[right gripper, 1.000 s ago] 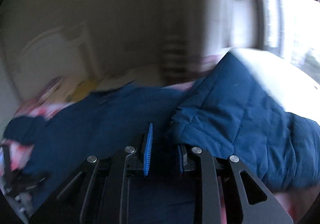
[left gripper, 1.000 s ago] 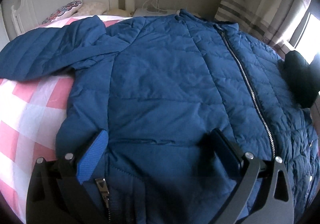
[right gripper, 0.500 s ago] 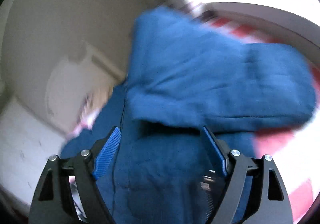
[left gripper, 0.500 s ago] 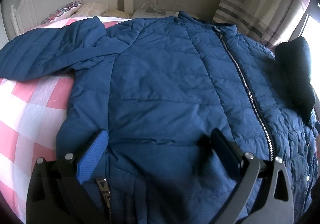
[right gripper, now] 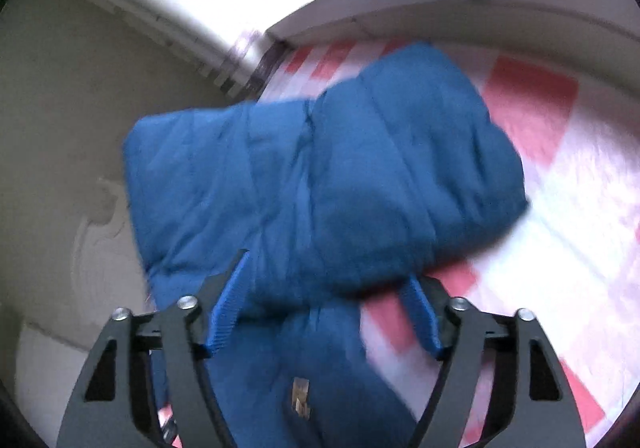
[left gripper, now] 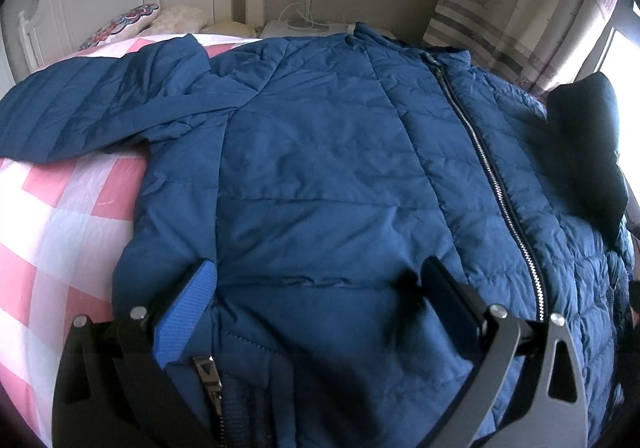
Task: Fold large clothes
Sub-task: 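Grasp the jacket sleeve with the right gripper and fold it across the body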
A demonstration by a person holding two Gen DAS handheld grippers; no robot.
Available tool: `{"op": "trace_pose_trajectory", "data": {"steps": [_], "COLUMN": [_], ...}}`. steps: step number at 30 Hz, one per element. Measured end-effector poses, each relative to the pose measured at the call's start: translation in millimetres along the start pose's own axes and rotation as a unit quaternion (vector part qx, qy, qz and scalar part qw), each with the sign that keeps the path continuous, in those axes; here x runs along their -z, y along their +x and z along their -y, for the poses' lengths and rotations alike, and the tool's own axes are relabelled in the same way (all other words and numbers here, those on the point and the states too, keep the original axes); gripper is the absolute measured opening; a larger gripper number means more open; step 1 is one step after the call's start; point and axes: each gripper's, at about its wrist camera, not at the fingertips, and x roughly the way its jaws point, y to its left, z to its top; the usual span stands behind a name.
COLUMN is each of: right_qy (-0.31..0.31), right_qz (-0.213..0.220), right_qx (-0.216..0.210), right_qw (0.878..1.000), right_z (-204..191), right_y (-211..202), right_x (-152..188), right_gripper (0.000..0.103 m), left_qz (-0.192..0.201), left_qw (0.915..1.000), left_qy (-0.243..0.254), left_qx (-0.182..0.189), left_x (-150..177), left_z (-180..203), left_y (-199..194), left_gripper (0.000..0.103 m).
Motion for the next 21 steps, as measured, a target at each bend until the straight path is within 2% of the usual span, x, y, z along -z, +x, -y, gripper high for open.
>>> {"op": "trace_pose_trajectory", "data": {"steps": [1,3,5,6,9,12,13,15,16,17,18,20,21], "right_qy": [0.000,-0.019,-0.074,-0.127,-0.238,-0.392,-0.450,-0.547,-0.575,-0.612,-0.625,-0.652,-0.657], "right_qz": [0.009,0.034,0.081,0.118,0.173,0.217,0.222,0.201,0.180,0.139,0.122,0.067,0.061], "right_qx": [0.010,0.024,0.038,0.044,0.035,0.003,-0.012,-0.049,-0.066,-0.092,-0.103,-0.143,-0.152], "right_qw": [1.000,0.999,0.993,0.984,0.955,0.894,0.865,0.812,0.795,0.773,0.764,0.741,0.736], "right_z": [-14.1,-28.2,-57.3,-81.1,-136.6,-212.4,-239.1,-284.2,-295.6,-312.2,-317.1,-332.0,-332.0], "right_y": [10.6,24.6,17.2,7.1,-14.5,-22.1,-18.9,-0.8,5.5,20.4,22.5,36.7,32.8], "right_x": [4.0,-0.6,2.7,4.9,20.7,61.4,80.7,117.3,130.8,148.2,159.8,186.4,198.1], "right_gripper": [0.055,0.032,0.028,0.027,0.026,0.026,0.027,0.028,0.028,0.038,0.063,0.095,0.095], "left_qz": [0.000,0.000,0.000,0.000,0.001,0.002,0.004,0.008,0.010,0.011,0.013,0.017,0.018], "left_qw": [1.0000,1.0000,1.0000,1.0000,1.0000,1.0000,0.9999,0.9997,0.9995,0.9992,0.9988,0.9978,0.9974], "left_qy": [0.000,-0.001,-0.001,-0.002,-0.003,-0.005,-0.007,-0.014,-0.020,-0.025,-0.030,-0.041,-0.045], "left_qx": [0.000,0.001,0.002,0.002,0.004,0.006,0.009,0.016,0.024,0.029,0.036,0.049,0.053], "left_x": [-0.2,-0.2,-0.6,-0.6,-0.9,-0.7,-1.1,-0.3,-0.7,-0.6,-0.9,-1.2,-1.2], "left_z": [-0.3,-0.4,-0.4,-0.5,-0.6,-0.9,-1.7,-4.2,-6.8,-9.0,-11.8,-16.4,-17.7], "left_y": [0.1,0.2,0.5,0.3,0.2,-0.3,-0.9,-2.9,-3.9,-4.5,-5.0,-6.0,-6.4], "left_gripper": [0.101,0.101,0.101,0.101,0.101,0.101,0.101,0.101,0.101,0.101,0.101,0.101,0.101]}}
